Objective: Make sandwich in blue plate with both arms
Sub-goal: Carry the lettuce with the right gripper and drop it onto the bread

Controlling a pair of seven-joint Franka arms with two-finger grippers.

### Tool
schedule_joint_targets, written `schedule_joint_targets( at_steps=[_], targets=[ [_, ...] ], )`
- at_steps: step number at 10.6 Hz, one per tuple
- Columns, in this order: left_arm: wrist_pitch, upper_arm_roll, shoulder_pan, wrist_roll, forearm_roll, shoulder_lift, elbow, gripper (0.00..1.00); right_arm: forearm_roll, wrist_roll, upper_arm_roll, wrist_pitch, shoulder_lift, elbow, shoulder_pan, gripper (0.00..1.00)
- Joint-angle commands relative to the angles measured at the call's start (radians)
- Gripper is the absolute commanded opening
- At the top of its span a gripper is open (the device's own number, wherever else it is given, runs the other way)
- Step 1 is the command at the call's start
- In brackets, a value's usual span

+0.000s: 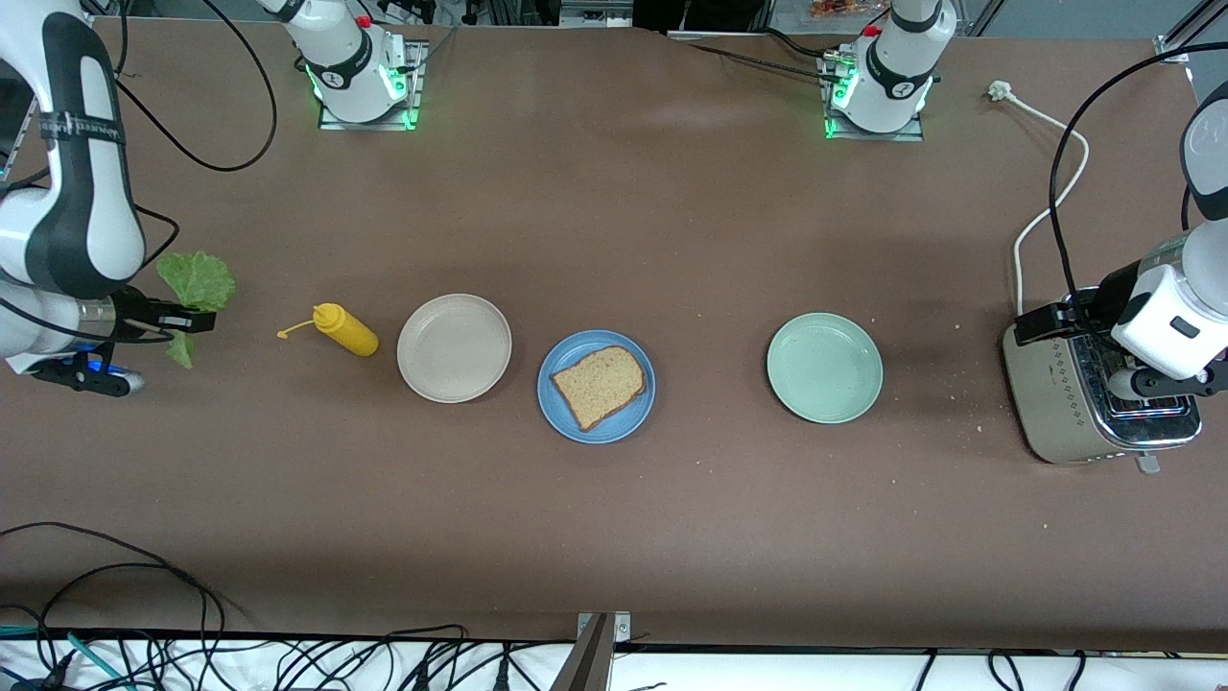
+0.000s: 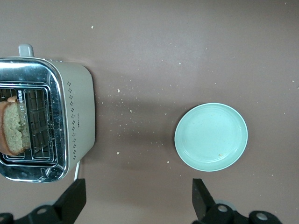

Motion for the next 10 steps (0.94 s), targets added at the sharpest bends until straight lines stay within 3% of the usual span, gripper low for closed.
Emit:
schedule_joint_targets(
  at_steps=[1,2,5,8,10],
  targets=[
    [0.005,0.018,0.003,0.034,-0.028,-0.027,-0.037,1.00,0.016,0.186,0.087,-0.159,0.011,0.151,0.018,0.12],
    [0.006,0.018,0.011,0.034,-0.028,-0.018,-0.033,1.00,0.019,0.259,0.134,-0.166,0.011,0.160,0.018,0.12],
    [0.006,0.018,0.014,0.041,-0.026,-0.010,-0.035,1.00,0.149,0.564,0.251,-0.103,0.031,0.160,0.040,0.12],
    [0.005,0.015,0.012,0.046,-0.026,-0.010,-0.038,1.00,0.181,0.877,0.262,0.109,0.095,0.162,0.199,0.12],
    [0.005,0.015,0.012,0.046,-0.026,-0.009,-0.038,1.00,0.238,1.098,0.265,0.329,0.170,0.162,0.305,0.12]
  ],
)
